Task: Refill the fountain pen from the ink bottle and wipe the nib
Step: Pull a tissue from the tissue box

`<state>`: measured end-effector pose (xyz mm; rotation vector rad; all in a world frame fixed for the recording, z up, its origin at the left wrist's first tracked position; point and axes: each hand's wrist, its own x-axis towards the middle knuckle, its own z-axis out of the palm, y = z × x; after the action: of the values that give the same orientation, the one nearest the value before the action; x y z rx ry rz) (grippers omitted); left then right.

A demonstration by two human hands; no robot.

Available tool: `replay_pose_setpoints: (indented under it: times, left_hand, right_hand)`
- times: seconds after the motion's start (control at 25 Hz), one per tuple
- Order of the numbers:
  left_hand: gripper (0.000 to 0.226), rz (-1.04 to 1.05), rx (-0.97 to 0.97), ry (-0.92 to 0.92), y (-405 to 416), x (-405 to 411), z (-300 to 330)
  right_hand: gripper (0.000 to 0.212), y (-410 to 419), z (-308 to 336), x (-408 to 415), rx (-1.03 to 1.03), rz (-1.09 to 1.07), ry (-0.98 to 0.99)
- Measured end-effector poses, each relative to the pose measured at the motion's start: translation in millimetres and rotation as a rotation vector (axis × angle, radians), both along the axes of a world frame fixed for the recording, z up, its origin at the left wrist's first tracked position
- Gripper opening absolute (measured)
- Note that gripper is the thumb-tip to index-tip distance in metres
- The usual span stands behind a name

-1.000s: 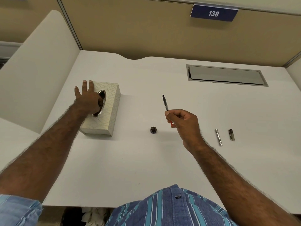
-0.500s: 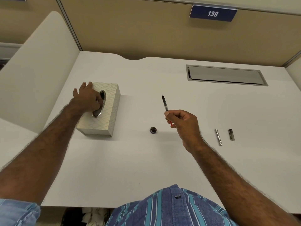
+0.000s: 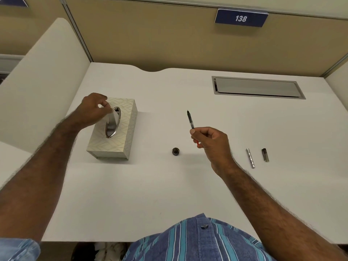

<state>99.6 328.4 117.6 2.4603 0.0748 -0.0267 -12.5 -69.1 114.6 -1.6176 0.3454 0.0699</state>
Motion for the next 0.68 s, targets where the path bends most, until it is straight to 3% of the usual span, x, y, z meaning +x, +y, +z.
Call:
replay_pose_setpoints:
  times: [0.28, 0.52, 0.68]
  left_hand:
    - [0.013, -0.008, -0.073, 0.008, -5.1, -8.3, 17.5]
    - [0.025, 0.064, -0.316, 0.008, -8.5, -9.3, 41.9]
    - [0.014, 0.040, -0.443, -0.042, -21.5, -9.7, 67.9]
  right_hand:
    - [0.010, -2.2, 3.1, -1.5, 0.006, 0.000, -0.001]
    - [0.010, -6.1, 5.5, -3.4, 0.012, 0.000, -0.021]
    - [0.012, -8.8, 3.3, -3.6, 0.007, -0.005, -0.023]
